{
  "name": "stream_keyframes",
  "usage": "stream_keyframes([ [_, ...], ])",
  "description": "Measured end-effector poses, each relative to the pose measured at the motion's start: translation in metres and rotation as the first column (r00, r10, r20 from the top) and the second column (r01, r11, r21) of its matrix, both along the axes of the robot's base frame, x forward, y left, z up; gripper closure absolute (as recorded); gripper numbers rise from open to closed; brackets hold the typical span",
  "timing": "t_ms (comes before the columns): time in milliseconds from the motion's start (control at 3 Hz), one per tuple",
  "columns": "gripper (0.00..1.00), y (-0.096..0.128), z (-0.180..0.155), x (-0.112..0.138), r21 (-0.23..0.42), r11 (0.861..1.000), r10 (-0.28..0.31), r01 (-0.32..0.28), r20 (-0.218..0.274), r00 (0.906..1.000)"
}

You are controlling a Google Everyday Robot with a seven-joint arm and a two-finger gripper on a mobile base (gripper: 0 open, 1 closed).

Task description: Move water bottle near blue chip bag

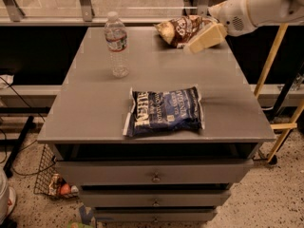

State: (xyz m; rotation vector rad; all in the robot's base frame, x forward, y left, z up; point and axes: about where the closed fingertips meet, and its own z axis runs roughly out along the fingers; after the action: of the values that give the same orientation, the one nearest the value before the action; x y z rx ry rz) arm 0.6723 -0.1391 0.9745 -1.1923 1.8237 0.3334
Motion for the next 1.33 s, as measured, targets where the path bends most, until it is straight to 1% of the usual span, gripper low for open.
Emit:
stream_keyframes([
  [333,0.00,0.050,0.010,0.020,0.042,0.999,0.028,-0.032,0.087,0.9958],
  [667,0.00,0.093,0.013,0.033,0.104,0.989,0.091,-0.104,0.128,0.9876],
  [1000,0.00,0.133,0.015,0.037,0.162,0.967,0.175,-0.197,0.139,0.9747],
  [1333,0.00,0.162,0.015,0.035,0.177,0.951,0.237,-0.253,0.108,0.9655],
])
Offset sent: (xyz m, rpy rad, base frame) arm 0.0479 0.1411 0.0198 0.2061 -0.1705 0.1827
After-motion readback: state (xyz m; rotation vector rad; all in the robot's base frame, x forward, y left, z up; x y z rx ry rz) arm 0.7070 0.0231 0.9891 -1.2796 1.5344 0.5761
